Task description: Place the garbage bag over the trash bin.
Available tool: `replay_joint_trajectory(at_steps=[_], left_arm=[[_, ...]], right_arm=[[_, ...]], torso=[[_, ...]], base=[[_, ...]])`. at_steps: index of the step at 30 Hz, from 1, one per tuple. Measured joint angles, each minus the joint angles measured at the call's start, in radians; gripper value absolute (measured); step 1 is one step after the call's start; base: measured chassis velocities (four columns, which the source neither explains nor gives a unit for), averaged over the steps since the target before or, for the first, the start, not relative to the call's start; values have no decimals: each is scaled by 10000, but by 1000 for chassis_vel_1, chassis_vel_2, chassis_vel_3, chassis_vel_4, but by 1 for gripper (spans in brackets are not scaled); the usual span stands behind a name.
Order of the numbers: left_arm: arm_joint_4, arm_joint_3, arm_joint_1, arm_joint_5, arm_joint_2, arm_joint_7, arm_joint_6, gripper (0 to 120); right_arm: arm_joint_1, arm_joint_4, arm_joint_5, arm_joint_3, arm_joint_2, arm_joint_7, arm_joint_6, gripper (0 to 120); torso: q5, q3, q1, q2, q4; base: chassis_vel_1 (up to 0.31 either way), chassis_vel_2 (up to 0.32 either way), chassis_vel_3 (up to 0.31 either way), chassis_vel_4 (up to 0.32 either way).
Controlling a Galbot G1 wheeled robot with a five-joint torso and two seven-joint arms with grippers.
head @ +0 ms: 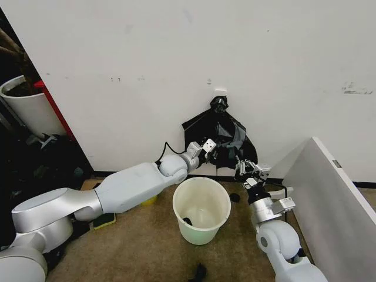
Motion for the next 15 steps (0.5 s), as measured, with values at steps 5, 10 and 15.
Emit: replay_joint_trajectory(at_steps=[5,10,15], left_arm=[[-837,-1011,694,49,565,-222,-494,0],[-2525,-2481,2085,289,1546,-575,-1158,0],[-3804,-3380,3445,570,2150,-876,-1534,0]], right_arm=[[-46,50,220,83,32,116,-38,0],[-81,172,719,194,71,303,-183,0],[-212,432,983,183,4,394,-337,0]], torso=[[-2,0,1,-1,1],[0,-1,2,-2,5],[-3,-2,1,-2,4]], base=[[0,0,0,0],[0,0,0,0],[0,0,0,0]])
